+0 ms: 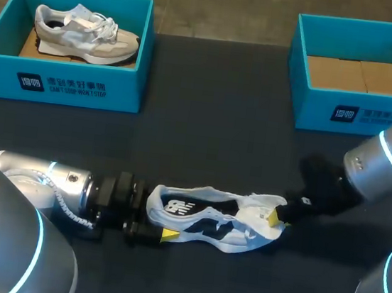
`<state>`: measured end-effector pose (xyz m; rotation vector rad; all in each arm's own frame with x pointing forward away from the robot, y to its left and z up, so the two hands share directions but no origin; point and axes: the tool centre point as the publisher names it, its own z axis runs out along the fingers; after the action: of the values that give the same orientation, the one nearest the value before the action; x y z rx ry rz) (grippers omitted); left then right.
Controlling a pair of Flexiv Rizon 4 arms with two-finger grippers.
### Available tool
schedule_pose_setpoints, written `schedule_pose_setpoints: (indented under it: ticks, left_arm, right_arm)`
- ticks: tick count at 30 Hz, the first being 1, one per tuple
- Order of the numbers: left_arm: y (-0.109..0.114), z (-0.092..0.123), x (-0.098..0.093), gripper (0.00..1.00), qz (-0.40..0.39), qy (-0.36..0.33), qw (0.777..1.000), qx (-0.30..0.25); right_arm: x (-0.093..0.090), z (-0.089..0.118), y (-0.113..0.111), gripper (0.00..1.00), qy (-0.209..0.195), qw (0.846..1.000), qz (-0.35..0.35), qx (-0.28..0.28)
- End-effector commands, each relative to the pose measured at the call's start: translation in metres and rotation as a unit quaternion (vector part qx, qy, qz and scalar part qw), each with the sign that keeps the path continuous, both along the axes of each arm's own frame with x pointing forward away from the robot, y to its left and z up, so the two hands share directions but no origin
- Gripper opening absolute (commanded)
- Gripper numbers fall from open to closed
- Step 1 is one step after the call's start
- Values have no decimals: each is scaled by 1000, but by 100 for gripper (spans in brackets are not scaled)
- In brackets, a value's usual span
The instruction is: Take the shoe out of the shoebox, open the shoe tongue, remove and reinsert the insole, then place the shoe into the shoebox
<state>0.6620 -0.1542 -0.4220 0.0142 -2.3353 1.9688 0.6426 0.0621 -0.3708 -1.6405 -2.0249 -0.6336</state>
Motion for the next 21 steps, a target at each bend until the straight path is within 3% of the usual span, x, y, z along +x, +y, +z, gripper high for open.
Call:
schedule_pose_setpoints:
  ticks: [1, 5, 14, 19, 21]
  left_arm:
    - [1, -1, -1, 0, 2, 0, 1000, 0]
    - [1, -1, -1, 0, 2, 0, 1000, 0]
    - [1, -1, -1, 0, 2, 0, 1000, 0]
    - [1, -1, -1, 0, 2, 0, 1000, 0]
    - [1, -1, -1, 0, 2, 0, 1000, 0]
  right_arm:
    - [-1, 8, -2, 43, 2, 1000, -5, 3]
    - [-8, 29, -5, 64, -1, 998, -24, -51]
    - [-17, 76, -7, 76, -50, 989, -30, -138]
    - [-18, 101, 0, 68, -83, 978, -1, -189]
    - [-18, 113, 5, 47, -97, 971, 22, -215]
